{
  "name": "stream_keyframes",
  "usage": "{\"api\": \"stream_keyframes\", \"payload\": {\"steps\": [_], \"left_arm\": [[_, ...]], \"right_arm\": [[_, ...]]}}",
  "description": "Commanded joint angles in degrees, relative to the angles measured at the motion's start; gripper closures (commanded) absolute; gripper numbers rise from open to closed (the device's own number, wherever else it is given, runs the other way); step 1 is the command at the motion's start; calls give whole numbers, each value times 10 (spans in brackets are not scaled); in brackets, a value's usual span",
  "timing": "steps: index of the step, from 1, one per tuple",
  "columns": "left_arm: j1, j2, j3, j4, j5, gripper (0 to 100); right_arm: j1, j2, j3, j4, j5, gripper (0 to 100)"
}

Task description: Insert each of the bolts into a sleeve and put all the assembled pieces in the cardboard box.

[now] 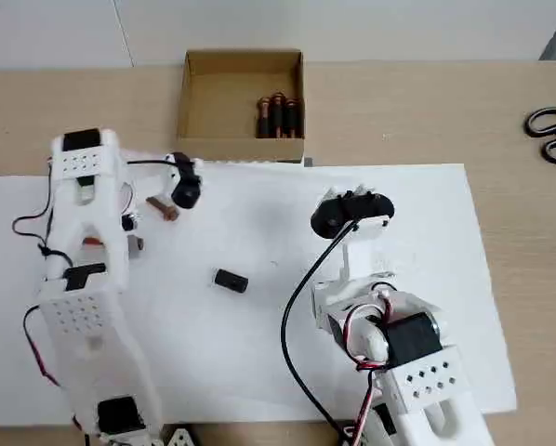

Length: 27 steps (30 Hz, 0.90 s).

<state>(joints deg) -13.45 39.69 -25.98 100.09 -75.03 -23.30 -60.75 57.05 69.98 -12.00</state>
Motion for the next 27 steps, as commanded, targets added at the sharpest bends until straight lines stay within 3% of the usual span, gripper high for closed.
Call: {"api": "stream_keyframes", "payload": {"steps": [1,7,12,15,22,27], "left_arm": [[32,-4,-37,3,33,982],[35,-5,-37,3,40,972],[32,-54,-41,3,108,907],[32,-91,-28,3,109,880],[18,-122,-22,3,7,851],[11,-121,-6,3,-11,851]], "right_arm": [[5,-9,-4,-11,2,995],[5,-9,-4,-11,2,995],[5,-9,-4,-11,2,995],[5,-9,-4,-11,2,995],[5,-9,-4,-11,2,995],[5,-9,-4,-11,2,995]]}}
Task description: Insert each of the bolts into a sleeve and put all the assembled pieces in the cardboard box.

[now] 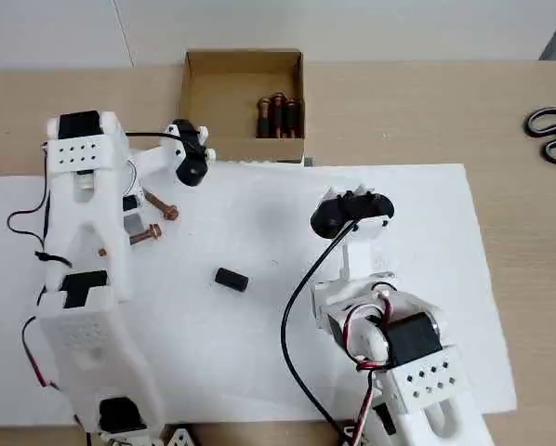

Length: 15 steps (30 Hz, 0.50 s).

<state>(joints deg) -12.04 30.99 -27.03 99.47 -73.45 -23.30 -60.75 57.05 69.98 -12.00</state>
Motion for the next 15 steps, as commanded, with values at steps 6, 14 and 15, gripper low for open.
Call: {"api": "stream_keyframes", "payload": {"steps": [6,14,15], "left_arm": [[-5,-33,37,4,-50,852],[-5,36,36,-66,-48,852],[-4,40,36,-69,-48,852]], "right_arm": [[5,-9,-6,-11,2,995],[5,-9,-6,-11,2,995],[5,-9,-6,-11,2,995]]}}
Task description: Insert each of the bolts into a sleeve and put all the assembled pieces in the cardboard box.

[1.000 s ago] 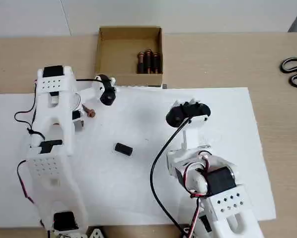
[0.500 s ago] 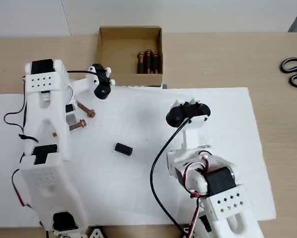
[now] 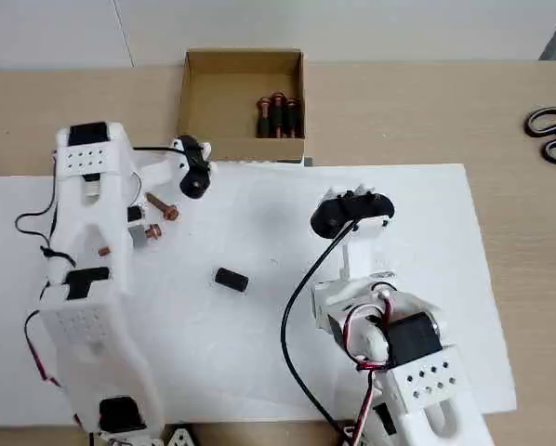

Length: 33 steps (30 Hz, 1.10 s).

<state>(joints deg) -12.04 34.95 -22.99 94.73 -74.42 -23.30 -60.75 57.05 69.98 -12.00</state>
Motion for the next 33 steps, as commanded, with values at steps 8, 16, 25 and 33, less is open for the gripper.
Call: {"api": "stream_keyframes", "payload": {"steps": [8,16,25,33], "left_arm": [[8,23,-4,-21,-38,869],[13,23,-4,20,-39,995],[21,3,-53,57,14,994],[55,-180,-26,57,65,994]], "right_arm": [[5,-9,-6,-11,1,995],[5,-9,-6,-11,1,995],[1,-9,-7,-11,0,995],[1,-10,-18,-9,-2,995]]}}
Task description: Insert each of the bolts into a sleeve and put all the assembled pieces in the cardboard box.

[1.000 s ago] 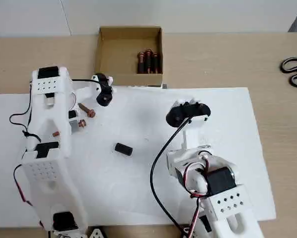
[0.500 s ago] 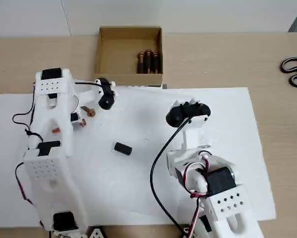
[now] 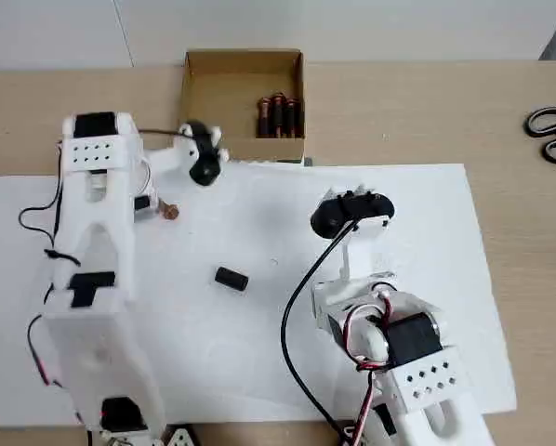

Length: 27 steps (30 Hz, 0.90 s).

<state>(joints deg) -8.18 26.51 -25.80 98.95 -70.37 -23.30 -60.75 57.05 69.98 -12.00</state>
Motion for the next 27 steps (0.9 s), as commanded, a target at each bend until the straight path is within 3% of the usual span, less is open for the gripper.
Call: {"api": "stream_keyframes", "payload": {"steps": [1,8,13,17,21,27], "left_arm": [[23,-120,9,15,43,994],[54,-261,41,15,207,994],[77,-362,41,15,429,994],[96,-467,44,15,520,994],[108,-561,108,14,574,994],[107,-716,233,-16,769,994]], "right_arm": [[1,-10,-29,-7,-2,995],[-6,-10,-123,52,1,995],[-30,-61,-171,105,2,995],[-66,-134,-171,133,3,995],[-73,-193,-171,171,6,995],[-73,-231,-170,167,72,995]]}}
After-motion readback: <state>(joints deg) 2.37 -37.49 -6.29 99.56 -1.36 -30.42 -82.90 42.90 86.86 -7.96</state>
